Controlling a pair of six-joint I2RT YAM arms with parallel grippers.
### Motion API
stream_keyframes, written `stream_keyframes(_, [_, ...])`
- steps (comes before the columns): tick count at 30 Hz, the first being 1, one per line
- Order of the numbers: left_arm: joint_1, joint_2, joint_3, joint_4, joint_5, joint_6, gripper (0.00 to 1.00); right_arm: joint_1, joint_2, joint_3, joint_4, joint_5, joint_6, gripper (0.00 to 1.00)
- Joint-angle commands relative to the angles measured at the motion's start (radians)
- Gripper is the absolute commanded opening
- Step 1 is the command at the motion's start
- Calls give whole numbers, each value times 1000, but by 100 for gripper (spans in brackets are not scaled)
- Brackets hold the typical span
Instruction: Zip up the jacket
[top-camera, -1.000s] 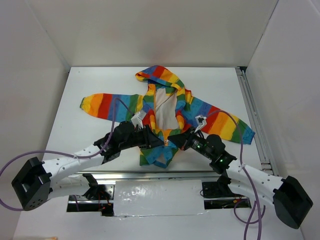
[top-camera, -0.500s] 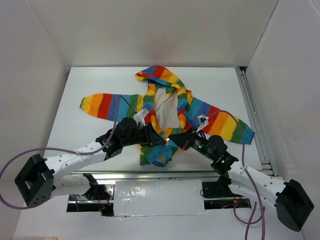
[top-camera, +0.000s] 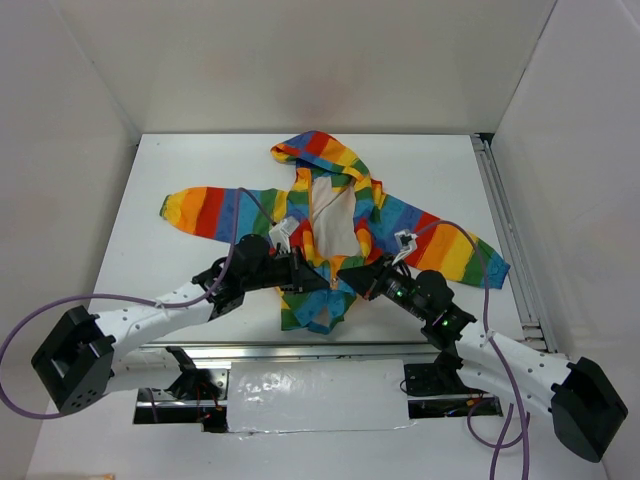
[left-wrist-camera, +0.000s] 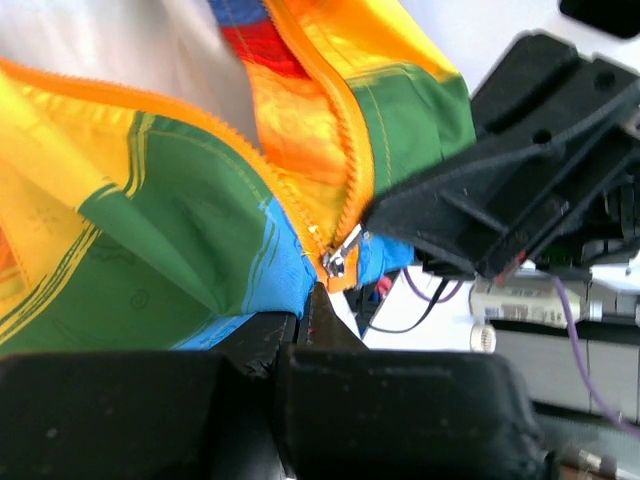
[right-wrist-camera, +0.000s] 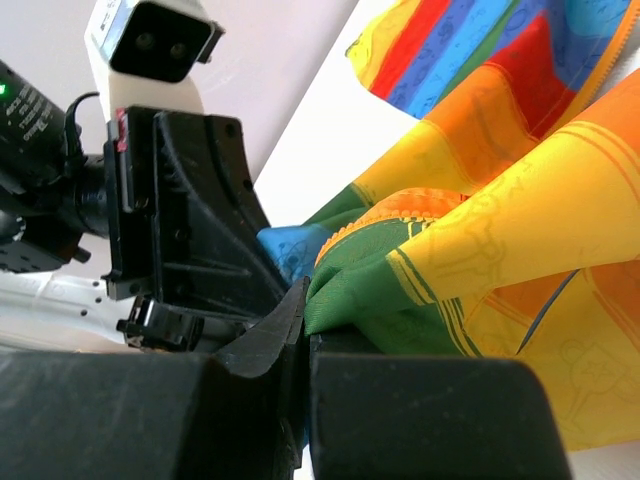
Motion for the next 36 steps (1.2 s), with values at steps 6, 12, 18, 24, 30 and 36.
stream_keyframes(6, [10, -92, -69, 130, 190, 123, 0, 13, -31, -10, 60, 227, -41, 0])
stream_keyframes(12, [10, -121, -141, 230, 292, 132, 0, 11, 2, 5, 91, 265, -49, 0])
stream_keyframes(18, [10, -69, -125, 178, 332, 158, 0, 13, -11, 25, 66, 285, -69, 0])
stream_keyframes(24, [8, -32, -108, 163, 353, 183, 0, 11, -64, 30, 17, 316, -90, 0])
stream_keyframes(30, [-1, -22, -99, 121, 324, 210, 0, 5, -93, 44, -14, 281, -106, 0])
stream_keyframes(36, [-1, -5, -25, -38, 226, 198, 20, 7, -53, 42, -20, 183, -72, 0])
